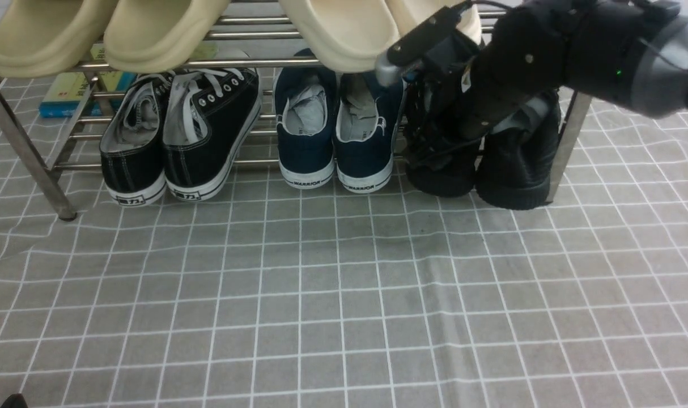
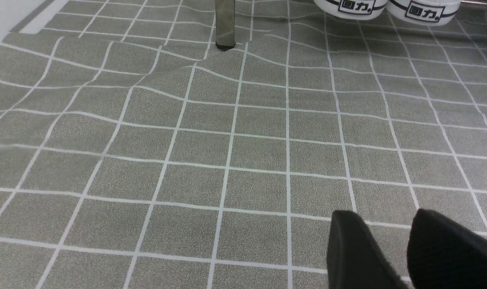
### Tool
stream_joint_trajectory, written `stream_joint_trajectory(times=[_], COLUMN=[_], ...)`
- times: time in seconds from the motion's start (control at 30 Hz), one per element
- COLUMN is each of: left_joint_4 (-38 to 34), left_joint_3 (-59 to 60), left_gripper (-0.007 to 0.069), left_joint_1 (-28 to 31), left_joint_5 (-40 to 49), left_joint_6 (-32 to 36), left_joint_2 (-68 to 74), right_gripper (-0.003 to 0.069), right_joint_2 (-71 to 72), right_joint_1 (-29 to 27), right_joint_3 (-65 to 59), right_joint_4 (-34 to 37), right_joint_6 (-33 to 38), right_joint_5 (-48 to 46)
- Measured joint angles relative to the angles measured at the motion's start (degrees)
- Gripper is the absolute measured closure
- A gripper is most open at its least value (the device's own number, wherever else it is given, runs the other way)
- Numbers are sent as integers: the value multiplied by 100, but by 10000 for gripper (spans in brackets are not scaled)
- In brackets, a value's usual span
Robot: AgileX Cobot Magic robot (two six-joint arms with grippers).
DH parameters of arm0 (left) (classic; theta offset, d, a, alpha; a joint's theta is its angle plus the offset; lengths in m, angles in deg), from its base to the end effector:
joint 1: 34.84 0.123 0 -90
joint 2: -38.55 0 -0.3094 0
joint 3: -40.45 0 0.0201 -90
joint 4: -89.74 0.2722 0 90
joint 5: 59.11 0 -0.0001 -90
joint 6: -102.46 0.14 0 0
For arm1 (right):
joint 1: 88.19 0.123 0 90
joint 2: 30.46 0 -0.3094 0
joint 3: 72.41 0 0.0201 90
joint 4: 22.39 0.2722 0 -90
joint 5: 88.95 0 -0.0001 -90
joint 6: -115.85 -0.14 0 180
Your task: Take the shoes off the shelf with your hand from the grey coffee tablecloth.
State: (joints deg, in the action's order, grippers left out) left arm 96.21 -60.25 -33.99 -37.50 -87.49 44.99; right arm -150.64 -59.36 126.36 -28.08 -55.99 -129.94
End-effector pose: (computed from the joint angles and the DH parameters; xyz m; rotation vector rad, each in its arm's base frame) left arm 0.0960 0.0072 0.1565 -0.1066 1.8681 0.0018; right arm 0.4527 0.2388 0.2458 -0.8488 2.3309 0.0408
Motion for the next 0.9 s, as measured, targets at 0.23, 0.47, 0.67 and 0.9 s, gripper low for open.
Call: stream_joint_trajectory(times=[0.23,0.47,0.67,0.9], left_joint_4=[5,23,41,48], left_joint_3=[0,0,0,0], left_gripper=[384,384,384,384], left_joint_1=[0,0,0,0], left_joint_5=[0,0,0,0], left_joint_6=[0,0,0,0], left_joint_2=[0,0,0,0], right_gripper=[583,614,614,614], right_joint_2=[-95,421,889,1089], right_joint_1=[7,15,168,308], right_joint_3=[104,314,325,325], right_joint_4=[-280,-261,-101,28], right_joint_6=[0,116,327,327], right_joint_5=[-102,-957,-1447,-1998])
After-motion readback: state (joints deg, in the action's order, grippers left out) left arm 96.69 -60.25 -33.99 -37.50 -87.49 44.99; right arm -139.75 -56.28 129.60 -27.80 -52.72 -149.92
